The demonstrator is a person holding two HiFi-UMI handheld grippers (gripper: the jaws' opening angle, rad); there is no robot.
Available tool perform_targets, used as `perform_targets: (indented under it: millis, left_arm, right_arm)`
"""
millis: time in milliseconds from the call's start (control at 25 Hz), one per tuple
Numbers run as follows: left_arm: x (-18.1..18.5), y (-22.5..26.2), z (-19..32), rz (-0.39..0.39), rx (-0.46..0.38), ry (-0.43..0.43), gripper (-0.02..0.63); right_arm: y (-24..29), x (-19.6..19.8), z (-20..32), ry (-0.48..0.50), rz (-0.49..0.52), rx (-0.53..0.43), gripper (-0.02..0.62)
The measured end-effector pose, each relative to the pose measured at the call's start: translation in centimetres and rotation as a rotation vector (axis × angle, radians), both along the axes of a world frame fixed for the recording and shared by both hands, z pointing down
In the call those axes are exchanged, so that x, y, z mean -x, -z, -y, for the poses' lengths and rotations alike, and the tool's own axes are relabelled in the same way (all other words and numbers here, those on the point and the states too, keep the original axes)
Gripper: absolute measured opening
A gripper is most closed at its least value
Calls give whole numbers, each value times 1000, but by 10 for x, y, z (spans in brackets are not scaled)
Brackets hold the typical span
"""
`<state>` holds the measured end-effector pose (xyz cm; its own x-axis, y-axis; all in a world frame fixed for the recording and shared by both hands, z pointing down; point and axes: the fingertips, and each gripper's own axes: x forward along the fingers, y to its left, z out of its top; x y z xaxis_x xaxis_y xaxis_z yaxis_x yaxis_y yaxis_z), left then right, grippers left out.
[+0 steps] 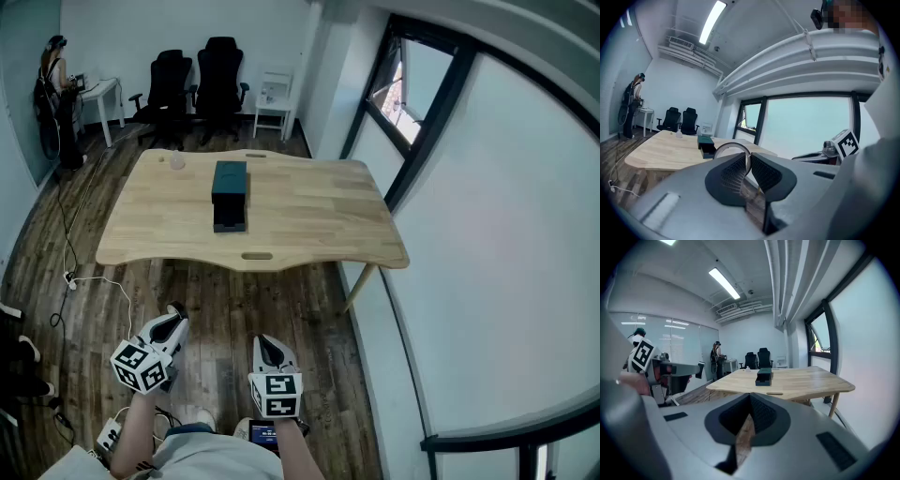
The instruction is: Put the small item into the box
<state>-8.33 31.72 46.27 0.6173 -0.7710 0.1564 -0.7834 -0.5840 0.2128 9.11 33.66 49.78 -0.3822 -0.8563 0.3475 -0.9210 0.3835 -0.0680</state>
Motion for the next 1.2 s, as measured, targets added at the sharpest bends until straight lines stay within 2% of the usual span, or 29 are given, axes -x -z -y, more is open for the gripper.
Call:
perform_targets:
  millis: [360, 680, 960, 1200]
  left_arm:
    - [7, 0, -22, 6, 7, 17, 40]
    - [4, 2, -10, -3, 6, 24, 40]
    - [-6, -7, 42, -20, 8, 16, 40]
    - [-8, -21, 132, -31, 9, 21, 40]
  right_arm:
    - [3, 2, -20, 10, 11, -16, 3]
    - [2, -5, -12, 3, 44, -15, 5]
    - [-9, -16, 39, -13, 12, -10, 5]
    - [-23, -16, 125, -8, -7, 0, 5]
